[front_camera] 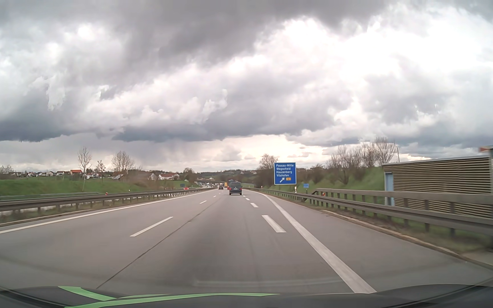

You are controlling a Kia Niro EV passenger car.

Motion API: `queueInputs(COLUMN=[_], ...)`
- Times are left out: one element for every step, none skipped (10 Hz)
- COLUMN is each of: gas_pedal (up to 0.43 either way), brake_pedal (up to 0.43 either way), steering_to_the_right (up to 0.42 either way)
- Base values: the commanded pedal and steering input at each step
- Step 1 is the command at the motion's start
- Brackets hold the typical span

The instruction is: Follow the waypoints while adhering to traffic rules and regulations

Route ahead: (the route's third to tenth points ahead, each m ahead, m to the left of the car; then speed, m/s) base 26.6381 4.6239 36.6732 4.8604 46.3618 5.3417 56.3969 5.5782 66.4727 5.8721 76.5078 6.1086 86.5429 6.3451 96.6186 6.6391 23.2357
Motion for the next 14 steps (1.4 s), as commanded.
queueInputs(gas_pedal=[0.0, 0.0, 0.0, 0.0, 0.0, 0.0, 0.0, 0.0, 0.0, 0.0, 0.0, 0.0, 0.0, 0.0], brake_pedal=[0.0, 0.0, 0.0, 0.0, 0.0, 0.0, 0.0, 0.0, 0.0, 0.0, 0.0, 0.0, 0.0, 0.0], steering_to_the_right=[-0.002, -0.002, -0.002, -0.002, -0.002, -0.002, -0.002, -0.002, -0.002, -0.002, -0.002, -0.002, -0.002, -0.002])
